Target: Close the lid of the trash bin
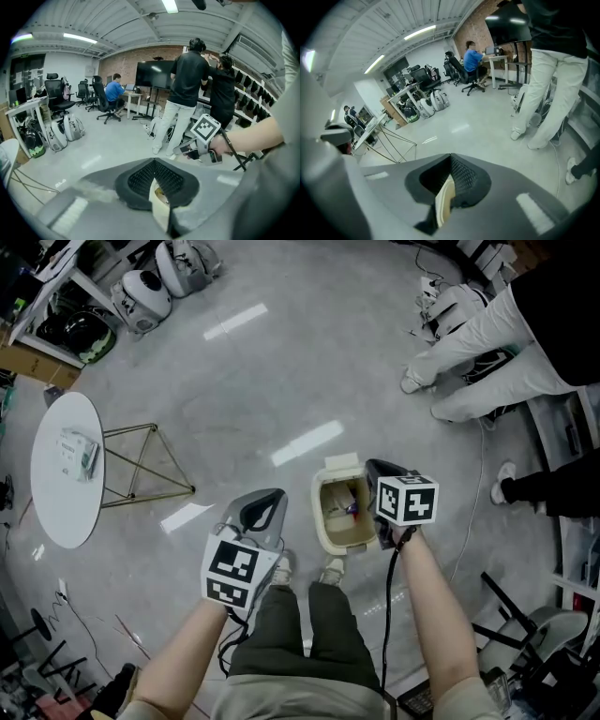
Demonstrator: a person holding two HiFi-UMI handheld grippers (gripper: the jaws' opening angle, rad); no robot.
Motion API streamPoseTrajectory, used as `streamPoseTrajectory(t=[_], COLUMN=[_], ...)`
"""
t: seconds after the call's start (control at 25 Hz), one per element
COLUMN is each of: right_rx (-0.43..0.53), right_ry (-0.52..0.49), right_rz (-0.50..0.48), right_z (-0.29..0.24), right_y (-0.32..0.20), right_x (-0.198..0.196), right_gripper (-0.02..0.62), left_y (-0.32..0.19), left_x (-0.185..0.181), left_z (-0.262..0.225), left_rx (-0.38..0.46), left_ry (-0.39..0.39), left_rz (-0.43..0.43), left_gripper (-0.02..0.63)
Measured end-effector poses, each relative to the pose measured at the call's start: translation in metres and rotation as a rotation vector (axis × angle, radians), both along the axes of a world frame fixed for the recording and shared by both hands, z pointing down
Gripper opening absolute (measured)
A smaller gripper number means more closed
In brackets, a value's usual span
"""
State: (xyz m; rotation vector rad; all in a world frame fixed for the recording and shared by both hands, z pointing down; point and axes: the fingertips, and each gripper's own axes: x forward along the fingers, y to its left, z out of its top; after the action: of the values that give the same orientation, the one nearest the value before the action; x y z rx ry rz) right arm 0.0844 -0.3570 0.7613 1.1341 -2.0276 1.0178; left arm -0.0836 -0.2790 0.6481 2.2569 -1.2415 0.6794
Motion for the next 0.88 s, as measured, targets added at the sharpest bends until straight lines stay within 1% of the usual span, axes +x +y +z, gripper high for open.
streamPoseTrajectory(t=[0.16, 0.24, 0.36, 0.48, 0.56, 0.64, 0.76, 0.88], right_rx=[-0.053, -0.08, -0.157, -0.221, -0.272, -0.313, -0.357, -0.406], right_ry=[-0.024, -0.013, 0.033, 0.047, 0.052, 0.044, 0.041, 0.069], right_rz=[0.012, 0.008, -0.008, -0.013, -0.002, 0.033, 0.067, 0.06], right_z=[0.003, 0.013, 0.05, 0.092, 0.121, 0.148, 0.185, 0.215], right_y=[0.043, 0.07, 0.11, 0.145, 0.165, 0.184, 0.198, 0.204], right_x=[0.011, 0.022, 0.038, 0.05, 0.058, 0.063, 0.07, 0.073], right_gripper=[0.003, 0.003, 0.003, 0.003, 0.004, 0.003, 0.003, 0.003], left_y=[0.022, 0.035, 0.052, 0.064, 0.073, 0.084, 0.098, 0.106], left_x=[0.003, 0.009, 0.019, 0.032, 0.04, 0.046, 0.056, 0.062], left_z=[0.02, 0.034, 0.06, 0.087, 0.107, 0.128, 0.155, 0.176], left_rx=[-0.052, -0.084, -0.124, -0.163, -0.191, -0.222, -0.257, -0.291], left_ry=[0.005, 0.008, 0.0, -0.003, -0.01, -0.02, -0.014, -0.006], left_rz=[0.002, 0.013, 0.039, 0.066, 0.087, 0.11, 0.132, 0.137], left_gripper=[0.003, 0.003, 0.003, 0.003, 0.003, 0.003, 0.003, 0.003])
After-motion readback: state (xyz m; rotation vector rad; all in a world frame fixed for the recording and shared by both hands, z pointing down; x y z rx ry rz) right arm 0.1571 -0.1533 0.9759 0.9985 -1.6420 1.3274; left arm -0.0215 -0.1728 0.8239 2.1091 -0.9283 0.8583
